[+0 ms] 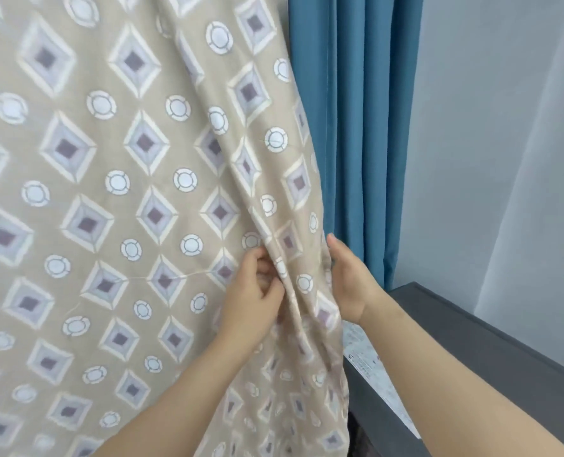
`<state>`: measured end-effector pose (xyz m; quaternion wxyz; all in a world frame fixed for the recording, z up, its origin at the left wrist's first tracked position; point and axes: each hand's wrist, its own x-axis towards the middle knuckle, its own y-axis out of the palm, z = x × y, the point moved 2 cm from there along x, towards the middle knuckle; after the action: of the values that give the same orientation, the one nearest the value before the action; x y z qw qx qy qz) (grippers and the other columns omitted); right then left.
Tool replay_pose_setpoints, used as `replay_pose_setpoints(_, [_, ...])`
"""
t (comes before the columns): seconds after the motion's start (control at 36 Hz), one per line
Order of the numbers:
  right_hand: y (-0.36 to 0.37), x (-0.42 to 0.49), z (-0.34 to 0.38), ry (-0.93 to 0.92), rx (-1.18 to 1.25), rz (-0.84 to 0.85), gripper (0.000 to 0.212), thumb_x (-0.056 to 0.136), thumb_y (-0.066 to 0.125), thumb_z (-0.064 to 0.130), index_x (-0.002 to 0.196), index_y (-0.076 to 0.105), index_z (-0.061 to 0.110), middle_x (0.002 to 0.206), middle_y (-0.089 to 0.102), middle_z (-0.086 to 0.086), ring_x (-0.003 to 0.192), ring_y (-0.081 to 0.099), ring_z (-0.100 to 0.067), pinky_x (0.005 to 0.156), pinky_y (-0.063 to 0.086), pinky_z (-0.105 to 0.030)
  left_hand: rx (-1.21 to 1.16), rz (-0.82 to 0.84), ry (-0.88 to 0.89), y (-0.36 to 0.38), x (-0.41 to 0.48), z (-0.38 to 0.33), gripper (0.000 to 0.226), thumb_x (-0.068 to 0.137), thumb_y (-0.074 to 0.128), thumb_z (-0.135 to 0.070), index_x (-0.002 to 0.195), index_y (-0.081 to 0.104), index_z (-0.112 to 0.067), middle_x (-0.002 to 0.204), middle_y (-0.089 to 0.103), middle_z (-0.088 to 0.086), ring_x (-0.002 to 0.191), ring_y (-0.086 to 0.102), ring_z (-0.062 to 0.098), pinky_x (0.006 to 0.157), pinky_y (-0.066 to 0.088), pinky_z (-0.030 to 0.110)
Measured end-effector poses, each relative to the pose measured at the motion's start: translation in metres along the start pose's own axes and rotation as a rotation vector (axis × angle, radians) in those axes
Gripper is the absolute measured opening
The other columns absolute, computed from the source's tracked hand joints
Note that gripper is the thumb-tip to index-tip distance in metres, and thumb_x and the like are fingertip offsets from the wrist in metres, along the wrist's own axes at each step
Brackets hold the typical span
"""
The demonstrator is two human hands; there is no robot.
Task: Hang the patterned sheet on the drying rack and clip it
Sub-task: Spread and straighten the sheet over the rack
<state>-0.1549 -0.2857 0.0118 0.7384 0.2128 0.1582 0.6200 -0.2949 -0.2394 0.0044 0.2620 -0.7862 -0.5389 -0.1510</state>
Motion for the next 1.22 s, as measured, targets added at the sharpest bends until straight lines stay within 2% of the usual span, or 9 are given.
replay_pose_setpoints(0.28, [0.060,0.042,0.079,-0.211,-0.012,0.067,0.036,0.088,0.056,0.025,0.119,0.060,0.006,0.103,0.069,-0.013,0.084,0.069,-0.023,0.070,0.059,-0.033,0.024,-0.187,0.189,-0.024,0.075,-0.075,0.032,0.085,0.053,-0.007,0.096,0.043,-0.036,0.077,0.058,-0.010,0.066,0.059,0.008,0.073,0.049,0.030])
replay_pose_setpoints(0.39, [0.081,0.056,0.111,-0.310,-0.096,0.121,0.012,0.090,0.055,0.019,0.098,0.061,0.013,0.089,0.068,-0.012,0.076,0.067,-0.023,0.068,0.057,-0.034,0.075,-0.217,0.258,-0.033,0.101,-0.105,0.027,0.085,0.053,-0.010,0.101,0.044,-0.030,0.078,0.058,-0.012,0.067,0.059,0.008,0.075,0.048,0.031])
replay_pose_setpoints(0.53, [0.099,0.068,0.141,-0.418,-0.141,0.043,0.021,0.091,0.055,0.011,0.111,0.055,0.017,0.088,0.067,-0.006,0.070,0.067,-0.017,0.060,0.057,-0.029,0.128,-0.276,0.322,-0.049,0.123,-0.126,0.022,0.084,0.052,-0.011,0.097,0.048,-0.028,0.080,0.058,-0.011,0.072,0.060,0.011,0.075,0.048,0.030])
replay_pose_setpoints(0.61, [0.097,0.072,0.154,-0.473,-0.237,-0.115,0.015,0.090,0.055,0.005,0.095,0.059,0.018,0.085,0.066,-0.007,0.067,0.064,-0.019,0.063,0.056,-0.032,0.209,-0.350,0.351,-0.058,0.129,-0.128,0.019,0.085,0.053,-0.013,0.095,0.049,-0.029,0.082,0.053,-0.015,0.069,0.052,0.007,0.071,0.038,0.024])
replay_pose_setpoints(0.81, [0.074,0.071,0.176,-0.623,-0.108,-0.409,0.016,0.096,0.047,0.015,0.082,0.055,0.014,0.082,0.062,-0.005,0.074,0.061,-0.020,0.078,0.053,-0.039,0.434,-0.490,0.396,-0.065,0.140,-0.129,0.017,0.084,0.054,-0.016,0.099,0.061,-0.019,0.100,0.051,-0.009,0.104,0.048,0.018,0.078,0.032,0.025])
replay_pose_setpoints(0.97, [0.073,0.073,0.192,-0.633,-0.391,-0.460,0.007,0.093,0.046,0.017,0.087,0.047,0.013,0.079,0.054,0.000,0.067,0.052,-0.014,0.060,0.043,-0.026,0.464,-0.728,0.381,-0.081,0.152,-0.140,0.027,0.074,0.053,-0.021,0.099,0.062,-0.020,0.123,0.049,-0.002,0.118,0.037,0.026,0.095,0.025,0.036])
replay_pose_setpoints(1.08, [0.098,0.084,0.193,-0.499,-0.687,-0.576,0.016,0.078,0.056,0.035,0.076,0.048,0.022,0.114,0.049,-0.004,0.108,0.052,-0.030,0.091,0.045,-0.039,0.442,-0.767,0.276,-0.095,0.162,-0.151,0.037,0.076,0.059,-0.016,0.112,0.056,-0.020,0.138,0.035,0.000,0.130,0.028,0.025,0.103,0.020,0.042])
replay_pose_setpoints(1.14, [0.115,0.084,0.197,-0.589,-0.787,-0.654,0.021,0.081,0.053,0.038,0.096,0.051,0.023,0.129,0.042,-0.002,0.119,0.041,-0.028,0.104,0.034,-0.044,0.456,-0.733,0.303,-0.099,0.167,-0.154,0.036,0.077,0.059,-0.017,0.112,0.055,-0.020,0.136,0.036,-0.001,0.130,0.028,0.022,0.103,0.019,0.039])
replay_pose_setpoints(1.22, [0.147,0.093,0.206,-0.754,-0.780,-0.503,0.049,0.087,0.046,0.051,0.130,0.041,0.029,0.142,0.035,0.005,0.131,0.031,-0.021,0.111,0.023,-0.043,0.498,-0.654,0.368,-0.105,0.177,-0.156,0.032,0.081,0.057,-0.023,0.113,0.054,-0.021,0.130,0.040,-0.003,0.125,0.030,0.021,0.101,0.018,0.034])
